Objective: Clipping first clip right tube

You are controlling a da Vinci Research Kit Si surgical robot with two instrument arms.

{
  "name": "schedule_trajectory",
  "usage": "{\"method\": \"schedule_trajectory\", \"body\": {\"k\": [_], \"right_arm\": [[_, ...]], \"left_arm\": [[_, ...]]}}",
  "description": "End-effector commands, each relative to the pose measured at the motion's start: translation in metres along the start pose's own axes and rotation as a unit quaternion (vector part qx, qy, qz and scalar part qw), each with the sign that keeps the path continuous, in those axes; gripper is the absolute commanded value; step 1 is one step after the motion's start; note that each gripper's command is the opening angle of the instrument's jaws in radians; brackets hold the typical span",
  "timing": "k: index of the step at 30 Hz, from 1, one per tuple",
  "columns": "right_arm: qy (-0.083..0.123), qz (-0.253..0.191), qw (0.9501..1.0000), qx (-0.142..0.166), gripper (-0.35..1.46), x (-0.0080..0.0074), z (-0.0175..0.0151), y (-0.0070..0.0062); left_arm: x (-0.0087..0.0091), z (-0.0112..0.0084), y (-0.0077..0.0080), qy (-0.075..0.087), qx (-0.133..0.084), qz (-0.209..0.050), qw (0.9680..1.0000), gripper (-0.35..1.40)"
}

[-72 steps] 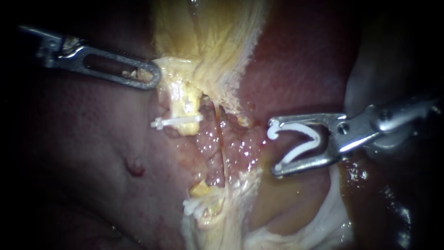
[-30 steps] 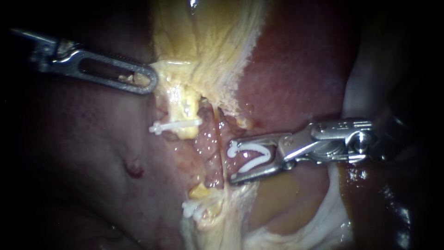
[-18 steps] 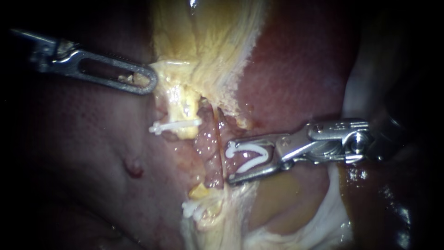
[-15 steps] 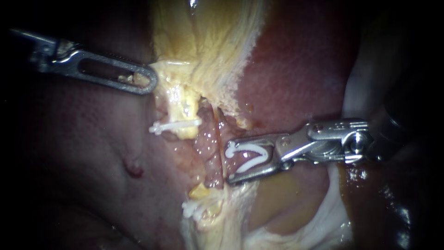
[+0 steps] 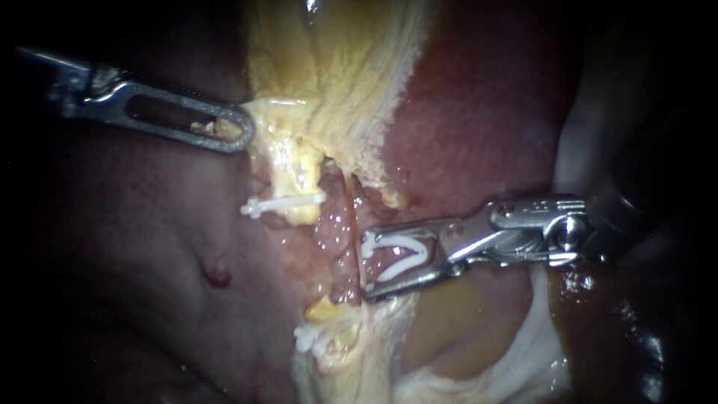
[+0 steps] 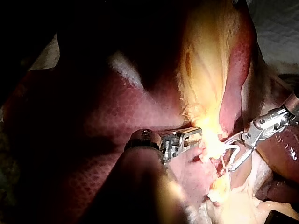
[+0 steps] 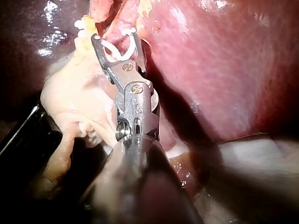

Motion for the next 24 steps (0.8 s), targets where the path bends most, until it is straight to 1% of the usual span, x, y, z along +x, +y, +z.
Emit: {"method": "schedule_trajectory", "body": {"k": [1, 12, 16, 20, 22, 24], "right_arm": [[0.000, -0.001, 1.0000, 0.001, 0.49, 0.0000, 0.0001, 0.0000], [0.005, 0.004, 0.9998, 0.021, 0.49, 0.0002, 0.0026, -0.0003], [0.014, 0.010, 0.9994, 0.030, 0.49, 0.0003, 0.0029, -0.0003], [0.013, 0.014, 0.9989, 0.042, 0.49, 0.0004, 0.0030, -0.0003], [0.014, 0.014, 0.9989, 0.043, 0.49, 0.0004, 0.0030, -0.0004], [0.018, 0.016, 0.9986, 0.047, 0.49, 0.0004, 0.0030, -0.0005]], "left_arm": [[0.0000, 0.0000, 0.0000, 0.000, 0.000, 0.000, 1.0000, -0.35], [0.0000, -0.0001, 0.0000, 0.000, 0.000, 0.000, 1.0000, -0.35], [0.0000, -0.0001, 0.0001, 0.000, 0.000, 0.000, 1.0000, -0.35], [0.0000, -0.0001, 0.0000, 0.000, 0.000, 0.000, 1.0000, -0.35], [0.0000, 0.0000, 0.0001, 0.000, 0.000, 0.000, 1.0000, -0.35], [0.0000, 0.0000, 0.0001, 0.000, 0.000, 0.000, 1.0000, -0.35]]}}
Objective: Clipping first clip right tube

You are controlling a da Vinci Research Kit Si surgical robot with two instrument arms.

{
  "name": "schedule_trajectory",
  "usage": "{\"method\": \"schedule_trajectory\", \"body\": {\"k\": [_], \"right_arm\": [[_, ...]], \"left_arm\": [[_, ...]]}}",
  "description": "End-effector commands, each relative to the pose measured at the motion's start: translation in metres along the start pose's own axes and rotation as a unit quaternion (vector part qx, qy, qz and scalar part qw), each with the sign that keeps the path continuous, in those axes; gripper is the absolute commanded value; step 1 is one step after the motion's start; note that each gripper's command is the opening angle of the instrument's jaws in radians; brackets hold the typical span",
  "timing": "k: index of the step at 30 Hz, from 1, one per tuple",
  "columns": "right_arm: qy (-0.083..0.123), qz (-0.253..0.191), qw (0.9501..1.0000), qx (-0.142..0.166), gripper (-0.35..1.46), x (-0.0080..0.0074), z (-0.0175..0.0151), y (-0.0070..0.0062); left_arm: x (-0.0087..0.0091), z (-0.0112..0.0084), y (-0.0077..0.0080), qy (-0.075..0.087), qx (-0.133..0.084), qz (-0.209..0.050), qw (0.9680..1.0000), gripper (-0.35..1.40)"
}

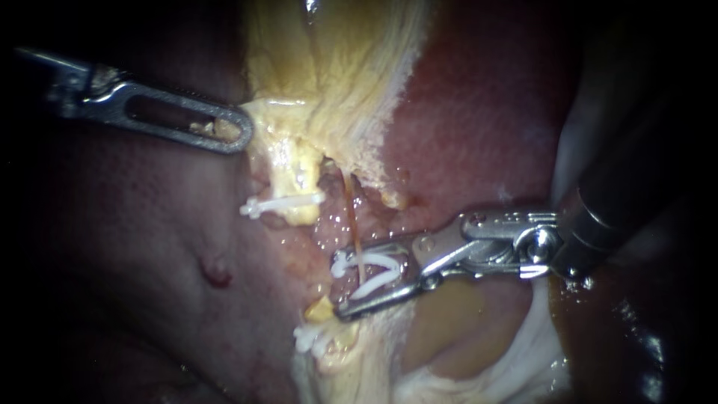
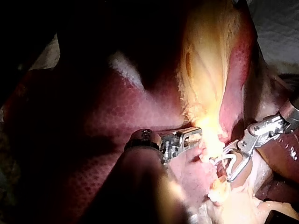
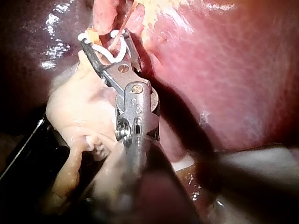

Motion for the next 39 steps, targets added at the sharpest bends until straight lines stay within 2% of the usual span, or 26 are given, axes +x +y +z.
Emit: {"method": "schedule_trajectory", "body": {"k": [1, 7, 24, 39], "right_arm": [[0.003, 0.001, 1.0000, 0.002, 0.49, 0.0001, 0.0000, -0.0001], [0.017, 0.005, 0.9998, 0.009, 0.49, 0.0005, -0.0001, -0.0009], [0.033, 0.018, 0.9982, 0.047, 0.48, 0.0010, 0.0000, -0.0023], [0.050, 0.029, 0.9964, 0.061, 0.48, 0.0015, 0.0010, -0.0019]], "left_arm": [[0.0000, 0.0000, 0.0000, 0.000, 0.000, 0.000, 1.0000, -0.35], [0.0000, 0.0000, 0.0002, 0.000, 0.000, 0.000, 1.0000, -0.35], [-0.0001, 0.0000, 0.0004, 0.000, 0.000, 0.000, 1.0000, -0.35], [-0.0001, 0.0000, 0.0004, 0.000, 0.000, 0.000, 1.0000, -0.35]]}}
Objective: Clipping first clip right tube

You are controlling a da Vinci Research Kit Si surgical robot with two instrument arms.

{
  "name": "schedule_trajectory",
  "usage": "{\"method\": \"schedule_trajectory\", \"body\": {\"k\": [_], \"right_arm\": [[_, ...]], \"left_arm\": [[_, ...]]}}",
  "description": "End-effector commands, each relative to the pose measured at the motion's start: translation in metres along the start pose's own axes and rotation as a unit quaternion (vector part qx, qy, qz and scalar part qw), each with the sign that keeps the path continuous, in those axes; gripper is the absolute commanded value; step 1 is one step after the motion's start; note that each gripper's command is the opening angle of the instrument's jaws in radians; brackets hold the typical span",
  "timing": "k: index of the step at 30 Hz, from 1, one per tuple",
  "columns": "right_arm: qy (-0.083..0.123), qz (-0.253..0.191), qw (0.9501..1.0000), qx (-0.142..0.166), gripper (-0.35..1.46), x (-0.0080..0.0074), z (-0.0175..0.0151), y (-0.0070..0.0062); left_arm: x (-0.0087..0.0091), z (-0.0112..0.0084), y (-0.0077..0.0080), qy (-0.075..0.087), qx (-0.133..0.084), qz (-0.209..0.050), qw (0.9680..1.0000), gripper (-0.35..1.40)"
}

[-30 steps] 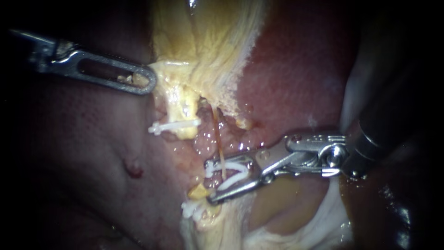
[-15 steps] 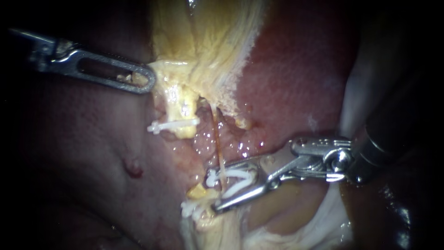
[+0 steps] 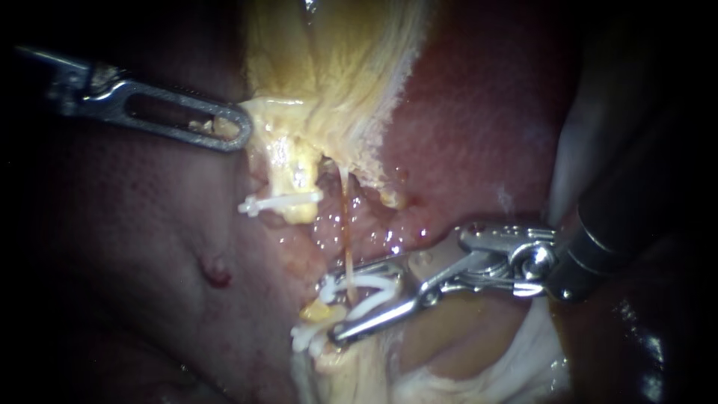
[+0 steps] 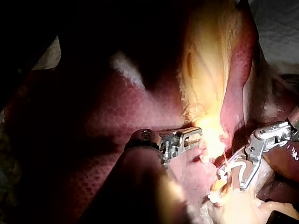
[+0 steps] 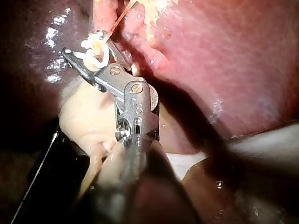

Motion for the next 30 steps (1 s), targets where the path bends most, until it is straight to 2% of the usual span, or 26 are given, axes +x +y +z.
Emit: {"method": "schedule_trajectory", "body": {"k": [1, 10, 16, 21, 30], "right_arm": [[-0.001, -0.001, 1.0000, 0.000, 0.48, 0.0000, 0.0000, 0.0001], [-0.001, -0.001, 1.0000, 0.000, 0.48, -0.0001, 0.0001, 0.0003], [0.004, 0.004, 1.0000, 0.008, 0.48, 0.0000, 0.0001, -0.0001], [0.012, 0.008, 0.9995, 0.027, 0.48, 0.0003, 0.0003, -0.0010], [0.029, 0.013, 0.9976, 0.062, 0.48, 0.0016, 0.0012, -0.0035]], "left_arm": [[0.0000, 0.0000, 0.0000, 0.000, 0.000, 0.000, 1.0000, -0.35], [0.0000, 0.0000, 0.0000, 0.000, 0.000, 0.000, 1.0000, -0.35], [0.0000, 0.0000, 0.0000, 0.000, 0.000, 0.000, 1.0000, -0.35], [0.0000, 0.0000, 0.0000, 0.000, 0.000, 0.000, 1.0000, -0.35], [0.0000, 0.0000, 0.0000, 0.000, 0.000, 0.000, 1.0000, -0.35]]}}
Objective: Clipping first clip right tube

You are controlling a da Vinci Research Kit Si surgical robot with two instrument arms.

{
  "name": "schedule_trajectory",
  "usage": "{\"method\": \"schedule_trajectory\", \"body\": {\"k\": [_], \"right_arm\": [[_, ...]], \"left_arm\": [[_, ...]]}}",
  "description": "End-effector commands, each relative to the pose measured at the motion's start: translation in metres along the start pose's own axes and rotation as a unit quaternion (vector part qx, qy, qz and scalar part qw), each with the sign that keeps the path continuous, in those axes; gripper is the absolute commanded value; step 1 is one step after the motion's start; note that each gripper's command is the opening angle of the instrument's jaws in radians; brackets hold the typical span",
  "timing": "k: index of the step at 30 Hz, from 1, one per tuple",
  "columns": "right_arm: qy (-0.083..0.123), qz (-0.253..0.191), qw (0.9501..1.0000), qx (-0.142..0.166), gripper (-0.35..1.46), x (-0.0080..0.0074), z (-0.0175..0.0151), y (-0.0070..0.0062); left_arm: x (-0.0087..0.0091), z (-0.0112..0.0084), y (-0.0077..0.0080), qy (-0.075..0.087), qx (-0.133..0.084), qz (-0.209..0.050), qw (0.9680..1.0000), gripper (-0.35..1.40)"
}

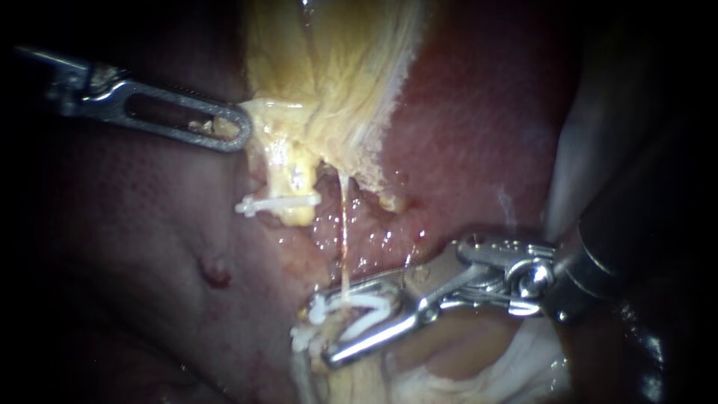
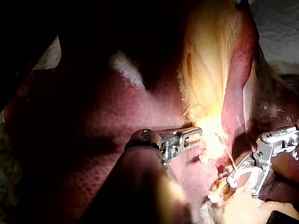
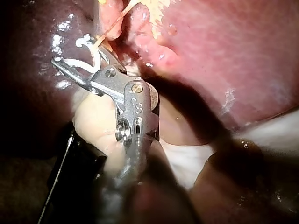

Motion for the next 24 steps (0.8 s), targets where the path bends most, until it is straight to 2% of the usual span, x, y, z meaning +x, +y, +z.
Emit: {"method": "schedule_trajectory", "body": {"k": [1, 6, 24], "right_arm": [[0.004, 0.000, 1.0000, 0.002, 0.48, 0.0002, 0.0001, -0.0002], [0.007, 0.001, 1.0000, 0.004, 0.48, 0.0005, 0.0002, -0.0005], [0.010, 0.007, 0.9999, -0.001, 0.41, 0.0003, -0.0003, 0.0006]], "left_arm": [[0.0000, 0.0000, 0.0000, 0.000, 0.000, 0.000, 1.0000, -0.35], [0.0000, 0.0000, 0.0000, 0.000, 0.000, 0.000, 1.0000, -0.35], [0.0000, 0.0000, 0.0000, 0.000, 0.000, 0.000, 1.0000, -0.35]]}}
